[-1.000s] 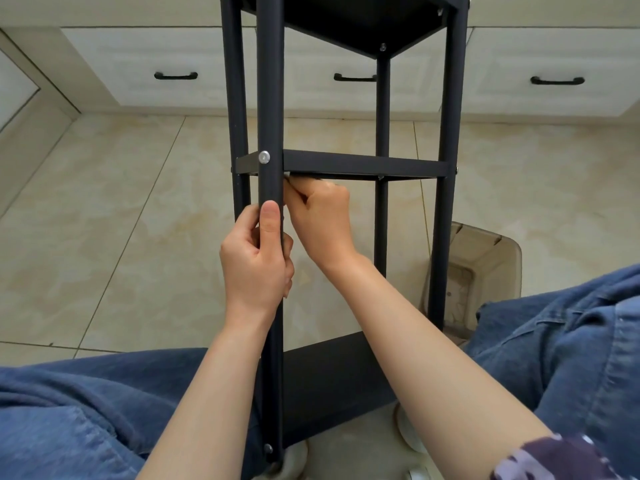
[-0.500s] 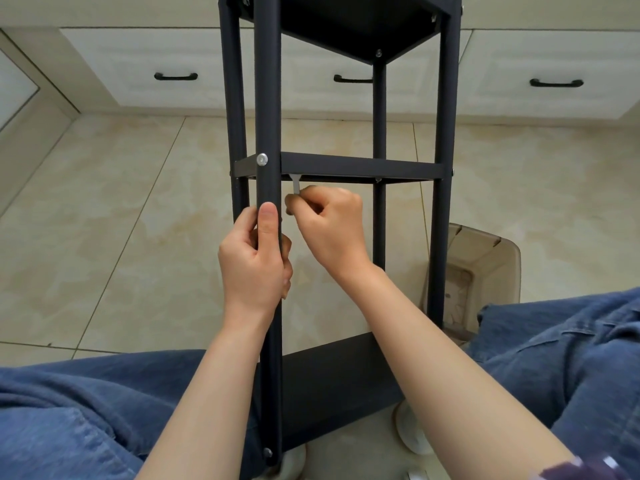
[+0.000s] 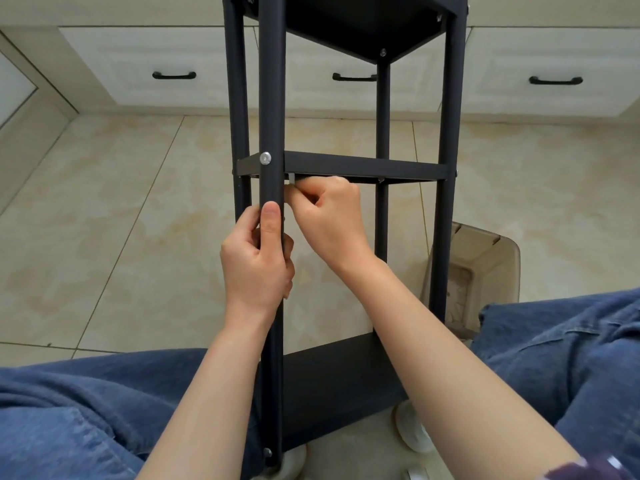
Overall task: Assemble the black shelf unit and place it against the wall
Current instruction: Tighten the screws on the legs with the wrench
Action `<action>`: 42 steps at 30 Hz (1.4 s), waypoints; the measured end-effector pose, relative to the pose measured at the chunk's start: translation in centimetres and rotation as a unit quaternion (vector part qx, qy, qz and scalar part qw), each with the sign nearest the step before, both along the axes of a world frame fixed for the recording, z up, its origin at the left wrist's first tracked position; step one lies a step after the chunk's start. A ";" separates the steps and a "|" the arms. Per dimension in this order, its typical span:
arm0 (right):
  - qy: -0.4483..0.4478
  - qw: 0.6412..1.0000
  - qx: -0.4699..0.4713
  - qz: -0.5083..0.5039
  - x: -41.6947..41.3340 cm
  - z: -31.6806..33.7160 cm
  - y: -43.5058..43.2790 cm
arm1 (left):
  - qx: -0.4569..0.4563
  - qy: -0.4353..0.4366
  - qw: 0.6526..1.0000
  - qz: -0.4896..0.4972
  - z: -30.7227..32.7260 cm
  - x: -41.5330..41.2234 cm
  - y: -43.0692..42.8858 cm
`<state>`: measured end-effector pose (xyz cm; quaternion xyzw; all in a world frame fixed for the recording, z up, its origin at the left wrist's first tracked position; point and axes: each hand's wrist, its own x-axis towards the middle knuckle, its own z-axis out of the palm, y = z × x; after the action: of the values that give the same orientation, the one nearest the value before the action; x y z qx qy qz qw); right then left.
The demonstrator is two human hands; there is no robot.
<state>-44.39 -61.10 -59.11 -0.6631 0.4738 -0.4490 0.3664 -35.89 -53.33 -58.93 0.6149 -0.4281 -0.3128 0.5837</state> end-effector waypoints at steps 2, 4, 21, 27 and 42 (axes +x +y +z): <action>0.007 1.000 -0.015 -0.009 0.0 -0.4 0.1 | 0.000 0.002 1.000 -0.005 0.0 -0.1 0.0; 0.014 0.999 -0.026 -0.017 0.0 -0.8 0.1 | -0.001 0.003 1.000 -0.010 0.0 -0.2 0.0; -0.005 0.992 -0.108 -0.071 1.2 -2.0 -0.7 | 0.001 0.009 1.000 -0.010 -0.4 0.0 0.0; 0.058 0.997 -0.043 -0.012 -0.9 -1.9 -0.2 | 0.002 0.010 1.000 -0.014 -0.2 -0.2 -0.2; 0.457 0.828 0.227 0.235 -8.1 6.1 -3.7 | 0.008 0.041 0.999 -0.024 0.7 -0.6 -0.2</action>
<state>-52.50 -64.76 -53.04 -0.7820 0.5055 0.1247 0.3425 -36.52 -53.50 -58.24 0.5959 -0.4160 -0.3551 0.5880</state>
